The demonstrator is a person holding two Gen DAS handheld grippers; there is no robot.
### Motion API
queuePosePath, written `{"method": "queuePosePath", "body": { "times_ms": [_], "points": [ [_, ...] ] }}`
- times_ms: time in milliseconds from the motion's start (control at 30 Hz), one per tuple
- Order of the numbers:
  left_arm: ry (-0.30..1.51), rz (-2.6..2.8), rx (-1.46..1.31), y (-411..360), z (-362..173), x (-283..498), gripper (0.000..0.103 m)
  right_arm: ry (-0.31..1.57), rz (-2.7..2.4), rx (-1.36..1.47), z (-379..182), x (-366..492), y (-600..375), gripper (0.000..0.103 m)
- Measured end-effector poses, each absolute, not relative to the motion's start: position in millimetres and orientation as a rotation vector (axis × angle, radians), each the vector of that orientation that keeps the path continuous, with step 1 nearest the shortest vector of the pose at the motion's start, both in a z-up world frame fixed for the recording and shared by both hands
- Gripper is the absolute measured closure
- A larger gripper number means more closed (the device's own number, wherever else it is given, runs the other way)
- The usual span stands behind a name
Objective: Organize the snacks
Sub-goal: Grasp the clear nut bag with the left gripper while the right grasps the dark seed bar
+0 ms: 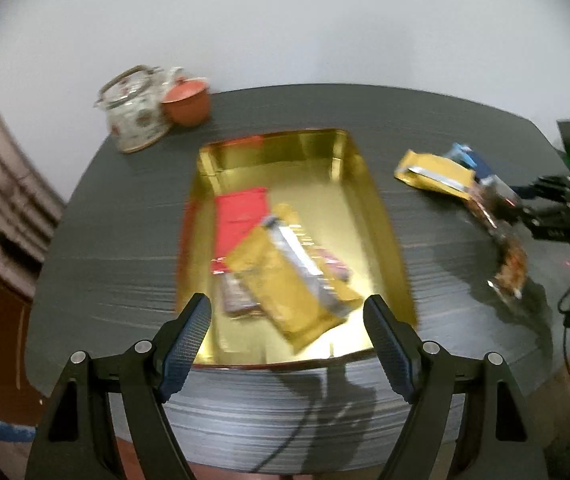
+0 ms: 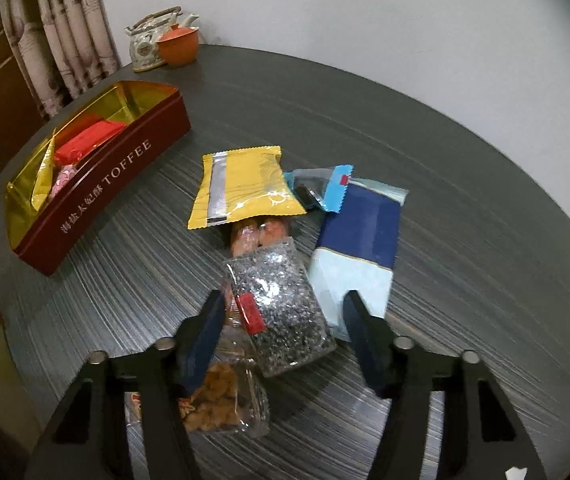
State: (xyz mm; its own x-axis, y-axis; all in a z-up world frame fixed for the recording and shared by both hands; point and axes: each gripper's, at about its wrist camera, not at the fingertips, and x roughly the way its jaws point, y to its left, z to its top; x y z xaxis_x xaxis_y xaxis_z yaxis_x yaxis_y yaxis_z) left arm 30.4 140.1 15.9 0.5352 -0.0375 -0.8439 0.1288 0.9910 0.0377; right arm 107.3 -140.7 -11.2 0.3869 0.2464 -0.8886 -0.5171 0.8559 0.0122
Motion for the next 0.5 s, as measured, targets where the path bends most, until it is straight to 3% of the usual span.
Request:
{"method": "queuePosePath", "body": {
  "times_ms": [200,500],
  "points": [
    [1.023,-0.187,0.159,87.7,4.8,34.6,0.024,1.038,0.473,-0.201,-11.4,99.1,-151.9,0.066],
    [0.997,-0.318,0.221,13.4,-17.7,40.3,0.024,1.013,0.239,-0.146,-11.4,77.2,-188.6,0.068]
  ]
}}
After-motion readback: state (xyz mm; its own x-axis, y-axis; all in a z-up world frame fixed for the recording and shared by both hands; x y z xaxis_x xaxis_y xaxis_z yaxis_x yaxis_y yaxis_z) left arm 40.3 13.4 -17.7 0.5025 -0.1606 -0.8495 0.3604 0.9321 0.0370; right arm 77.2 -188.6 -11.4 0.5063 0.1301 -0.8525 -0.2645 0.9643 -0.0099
